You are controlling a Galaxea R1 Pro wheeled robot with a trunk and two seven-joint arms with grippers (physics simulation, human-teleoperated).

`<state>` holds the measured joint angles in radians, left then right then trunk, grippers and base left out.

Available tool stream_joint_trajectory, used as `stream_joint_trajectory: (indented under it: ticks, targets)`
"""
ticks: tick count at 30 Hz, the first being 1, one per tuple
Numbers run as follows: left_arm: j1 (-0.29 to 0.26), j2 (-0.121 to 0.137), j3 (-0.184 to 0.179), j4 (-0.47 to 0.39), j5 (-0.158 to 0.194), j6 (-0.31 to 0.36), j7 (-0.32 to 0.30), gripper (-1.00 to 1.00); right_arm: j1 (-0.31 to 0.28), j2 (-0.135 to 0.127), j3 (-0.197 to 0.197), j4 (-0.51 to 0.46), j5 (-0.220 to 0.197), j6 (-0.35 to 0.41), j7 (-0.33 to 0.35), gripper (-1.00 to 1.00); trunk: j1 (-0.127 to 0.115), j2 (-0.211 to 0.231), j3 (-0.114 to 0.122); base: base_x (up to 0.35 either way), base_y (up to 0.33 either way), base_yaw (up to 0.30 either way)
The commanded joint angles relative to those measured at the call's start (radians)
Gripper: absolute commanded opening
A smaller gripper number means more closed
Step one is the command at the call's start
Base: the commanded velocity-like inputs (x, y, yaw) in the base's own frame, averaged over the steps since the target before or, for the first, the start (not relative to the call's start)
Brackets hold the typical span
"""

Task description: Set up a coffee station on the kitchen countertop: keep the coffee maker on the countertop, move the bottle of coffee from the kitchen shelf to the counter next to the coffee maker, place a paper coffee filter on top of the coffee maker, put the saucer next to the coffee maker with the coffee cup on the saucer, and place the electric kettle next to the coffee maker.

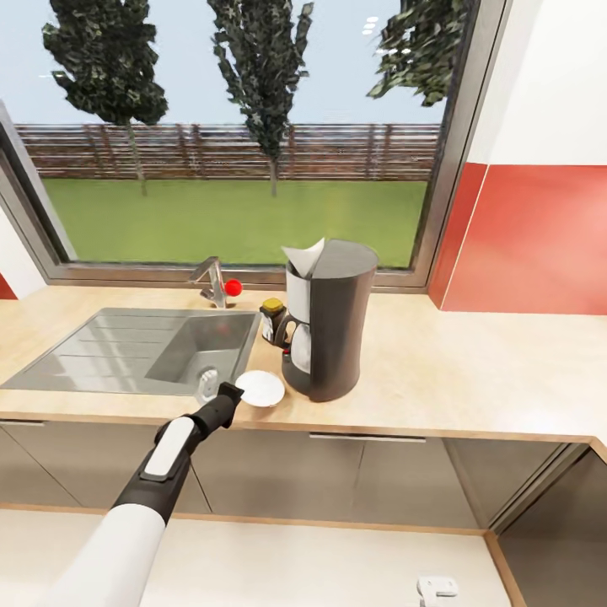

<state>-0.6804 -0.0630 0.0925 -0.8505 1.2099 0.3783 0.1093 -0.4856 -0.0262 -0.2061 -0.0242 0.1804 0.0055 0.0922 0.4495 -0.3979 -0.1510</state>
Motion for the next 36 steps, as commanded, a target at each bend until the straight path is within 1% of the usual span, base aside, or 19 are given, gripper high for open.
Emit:
stream_joint_trajectory:
  ticks: [1,12,18,23,28,33,36]
  targets:
    - [-0.001,-0.002,0.004,0.003,0.010,0.007,0.009,-1.00,-0.001,0.000,-0.009,0.000,0.010,0.001,0.004,1.00,0.001,-0.002,-0.002,0.000,0.000,0.000]
    - [0.003,-0.011,0.006,0.014,0.008,0.006,0.007,-1.00,0.002,0.000,-0.009,0.000,0.010,0.000,0.004,1.00,0.001,-0.002,-0.002,0.000,0.000,0.000]
    - [0.003,-0.012,0.007,0.026,0.007,-0.006,0.007,-1.00,0.007,0.000,-0.009,0.000,0.010,0.000,0.004,1.00,0.001,-0.002,-0.002,0.004,0.000,0.000]
    - [0.004,-0.011,0.007,0.051,0.006,-0.007,0.007,-1.00,0.007,0.000,-0.009,0.000,0.010,0.000,0.004,1.00,0.001,-0.002,-0.002,0.091,0.000,0.000]
    - [0.004,-0.011,0.007,0.054,0.007,-0.007,0.007,-1.00,0.007,0.000,-0.009,0.000,0.010,0.000,0.004,1.00,0.001,-0.002,-0.002,0.007,0.000,0.000]
    - [0.004,-0.011,0.007,0.055,0.007,-0.006,0.007,-1.00,0.007,0.000,-0.009,0.000,0.010,0.000,0.004,1.00,0.001,-0.002,-0.002,0.195,0.000,0.000]
    - [0.004,-0.011,0.007,0.055,0.007,-0.008,0.007,-1.00,0.007,0.000,-0.009,0.000,0.010,0.000,0.004,1.00,0.001,-0.002,-0.002,0.060,0.000,0.000]
